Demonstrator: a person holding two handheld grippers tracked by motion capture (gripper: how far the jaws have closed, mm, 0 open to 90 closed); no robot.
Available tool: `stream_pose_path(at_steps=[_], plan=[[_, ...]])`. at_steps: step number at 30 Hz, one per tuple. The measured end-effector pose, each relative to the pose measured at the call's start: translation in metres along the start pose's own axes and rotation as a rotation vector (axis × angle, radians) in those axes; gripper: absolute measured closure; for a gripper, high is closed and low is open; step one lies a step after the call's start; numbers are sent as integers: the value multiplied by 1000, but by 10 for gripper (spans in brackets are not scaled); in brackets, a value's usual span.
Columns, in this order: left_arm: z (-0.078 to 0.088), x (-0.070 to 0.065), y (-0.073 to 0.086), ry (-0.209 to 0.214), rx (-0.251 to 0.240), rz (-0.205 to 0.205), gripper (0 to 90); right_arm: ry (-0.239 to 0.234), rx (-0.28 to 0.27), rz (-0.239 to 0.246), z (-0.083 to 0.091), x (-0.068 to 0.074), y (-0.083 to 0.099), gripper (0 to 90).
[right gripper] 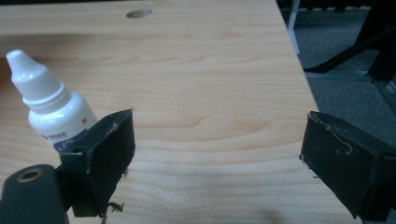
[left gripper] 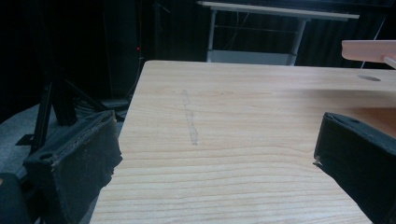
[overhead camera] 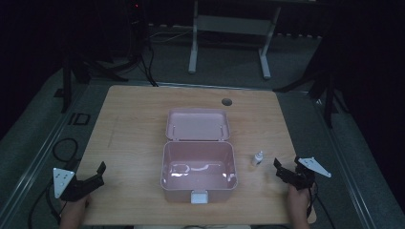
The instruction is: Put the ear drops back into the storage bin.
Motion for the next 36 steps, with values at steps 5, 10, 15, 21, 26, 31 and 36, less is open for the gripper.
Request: stream_pose_path(at_steps=[5,10,15,21,26,31,36], plan=[[0,0,0,-2,0,4,4,-10,13,18,-1,2,1,100],[0,0,0,3,-4,8,4,-49,40,60,-6,13,0,100],[0,1,0,3,-3,9,4,-61,49,139,-7,22,-2,100],[0,0,0,6,-5,8,4,-94,88,137,-8,19,-7,100],[0,0,0,6,-1,8,4,-108,142,135,-5,15,-12,100],[0,-1,0,11,0,10,4,-146,261,110,-2,15,-12,100],[0,0,0,12,1,13,4,-171,339,130,0,17,-11,99]])
Point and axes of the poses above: each handheld gripper's, and its own axes: z roughly backward along the jaws, y roughly out of its underside, x roughly to its left, the point moved 7 cm from there along -z, roughly forward along the jaws, and after that the axes turned 6 degrees about -x, right-handed, at the moved point
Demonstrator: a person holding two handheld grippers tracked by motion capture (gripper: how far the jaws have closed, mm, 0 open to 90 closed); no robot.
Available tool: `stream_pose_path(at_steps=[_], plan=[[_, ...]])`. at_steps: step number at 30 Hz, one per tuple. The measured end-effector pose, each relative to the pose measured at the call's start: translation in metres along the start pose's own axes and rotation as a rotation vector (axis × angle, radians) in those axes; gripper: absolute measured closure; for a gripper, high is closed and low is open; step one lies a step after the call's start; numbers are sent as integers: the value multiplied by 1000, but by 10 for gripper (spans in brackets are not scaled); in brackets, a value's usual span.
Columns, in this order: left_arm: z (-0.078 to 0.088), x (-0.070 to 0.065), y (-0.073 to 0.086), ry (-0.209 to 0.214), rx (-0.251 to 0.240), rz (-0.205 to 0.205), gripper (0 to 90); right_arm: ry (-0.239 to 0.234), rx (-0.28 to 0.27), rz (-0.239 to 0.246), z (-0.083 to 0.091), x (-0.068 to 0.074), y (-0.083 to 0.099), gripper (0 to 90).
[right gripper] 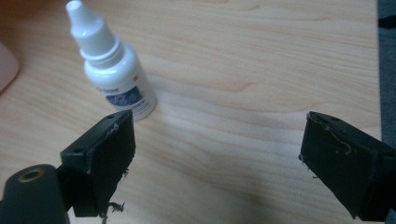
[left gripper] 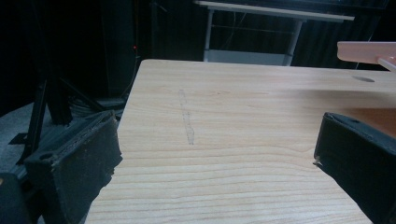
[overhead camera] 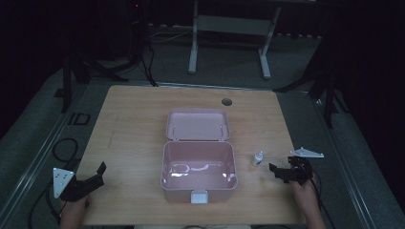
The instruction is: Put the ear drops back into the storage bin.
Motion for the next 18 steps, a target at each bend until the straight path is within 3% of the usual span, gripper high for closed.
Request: stream_pose_path(at_steps=[5,6,10,11,14,16,17,18], plan=[[0,0,0,1,0,0,4,-17,46,5,2,-1,1,99],[0,0,0,1,0,0,5,-32,95,15,2,-1,3,99],[0,0,0,2,0,1,4,-52,182,28,4,0,8,99],[0,0,0,2,0,1,4,-52,182,28,4,0,8,99],[0,0,0,3,3,1,4,-71,290,44,6,2,15,99],[0,0,0,3,4,1,4,-76,308,46,6,2,16,99],[0,0,0,3,4,1,4,-82,360,61,7,3,20,99],[0,0,0,3,5,2,4,-85,376,68,7,3,22,99]])
Point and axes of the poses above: each handheld gripper's, and its own axes: z roughly backward along the jaws, y roughly out of its underside, x roughly to its left, the point moved 7 cm from there along -z, roughly forward along the jaws, and after that the axes turned 6 degrees about -x, right-handed, at the moved point
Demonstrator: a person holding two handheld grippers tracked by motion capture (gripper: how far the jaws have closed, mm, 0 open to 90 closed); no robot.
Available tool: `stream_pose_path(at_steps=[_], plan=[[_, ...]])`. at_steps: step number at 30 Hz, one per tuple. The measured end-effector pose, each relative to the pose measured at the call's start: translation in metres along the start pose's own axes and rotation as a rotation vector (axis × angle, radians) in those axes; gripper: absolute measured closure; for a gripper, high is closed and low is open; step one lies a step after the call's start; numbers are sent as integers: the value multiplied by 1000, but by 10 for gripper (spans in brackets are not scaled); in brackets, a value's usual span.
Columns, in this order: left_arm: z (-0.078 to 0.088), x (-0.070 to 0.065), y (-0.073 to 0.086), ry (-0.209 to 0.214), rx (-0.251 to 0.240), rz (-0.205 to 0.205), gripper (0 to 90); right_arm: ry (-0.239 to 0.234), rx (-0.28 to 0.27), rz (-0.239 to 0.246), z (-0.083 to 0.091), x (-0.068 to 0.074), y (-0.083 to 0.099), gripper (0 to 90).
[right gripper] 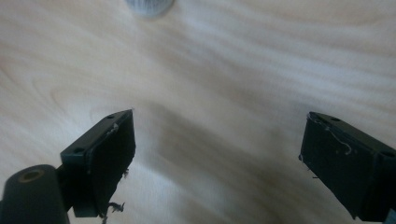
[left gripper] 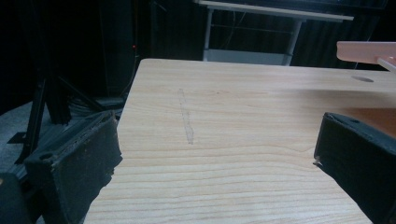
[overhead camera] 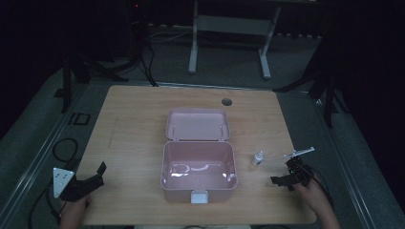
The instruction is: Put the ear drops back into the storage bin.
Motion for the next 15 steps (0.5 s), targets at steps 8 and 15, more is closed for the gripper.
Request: stream_pose_path(at_steps=[8,15], plan=[[0,0,0,0,0,1,4,-3,133,44,0,2,7,99],[0,0,0,-1,1,1,4,-22,270,92,5,7,10,99]])
Point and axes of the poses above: each handheld gripper's, and its own axes: z roughly backward along the jaws, y roughly out of its underside, x roughly to its left, the point moved 7 cm from there along -z, roughly forward along the jaws, and after that the axes turned 6 degrees about -x, right-handed, at the moved point
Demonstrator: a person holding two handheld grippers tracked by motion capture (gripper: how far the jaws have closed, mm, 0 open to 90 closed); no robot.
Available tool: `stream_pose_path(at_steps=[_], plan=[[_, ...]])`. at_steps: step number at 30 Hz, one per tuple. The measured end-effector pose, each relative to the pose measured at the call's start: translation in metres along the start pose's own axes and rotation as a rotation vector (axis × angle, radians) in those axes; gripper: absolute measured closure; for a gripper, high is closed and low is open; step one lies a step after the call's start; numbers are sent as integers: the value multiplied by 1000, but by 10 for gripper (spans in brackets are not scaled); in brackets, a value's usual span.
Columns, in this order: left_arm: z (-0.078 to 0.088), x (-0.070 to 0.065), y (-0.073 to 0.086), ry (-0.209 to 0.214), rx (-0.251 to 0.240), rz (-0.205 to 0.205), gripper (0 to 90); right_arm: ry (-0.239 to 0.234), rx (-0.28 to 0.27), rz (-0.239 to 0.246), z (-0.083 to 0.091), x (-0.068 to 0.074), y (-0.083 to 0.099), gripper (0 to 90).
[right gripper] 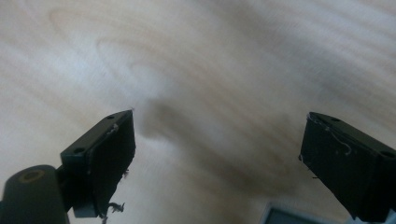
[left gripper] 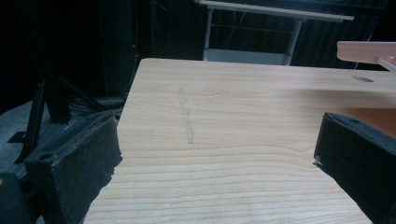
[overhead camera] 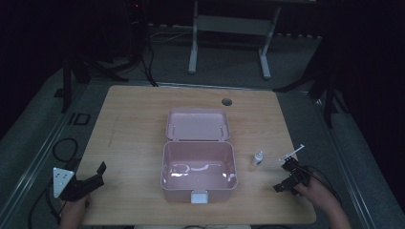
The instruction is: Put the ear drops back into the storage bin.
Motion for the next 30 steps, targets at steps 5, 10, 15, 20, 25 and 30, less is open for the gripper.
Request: stream_pose_path(at_steps=[5,10,15,20,25,30], plan=[[0,0,0,2,1,1,5,-35,141,54,5,8,4,121],[0,0,0,3,1,1,4,-35,212,83,8,10,1,128],[0,0,0,4,1,3,4,-53,212,65,9,8,-5,126],[0,0,0,6,1,2,4,-51,204,108,7,6,-17,124],[0,0,0,7,3,4,4,-66,195,110,6,7,-29,116],[0,0,0,9,1,4,4,-74,181,107,6,9,-41,116]])
Point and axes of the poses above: each handheld gripper's, and its own axes: z roughly backward along the jaws, y roughly out of its underside, x roughly to its left, the point moved 7 cm from there along -z, roughly forward along the jaws, and after that the axes turned 6 degrees about -x, right-handed, at the moved point
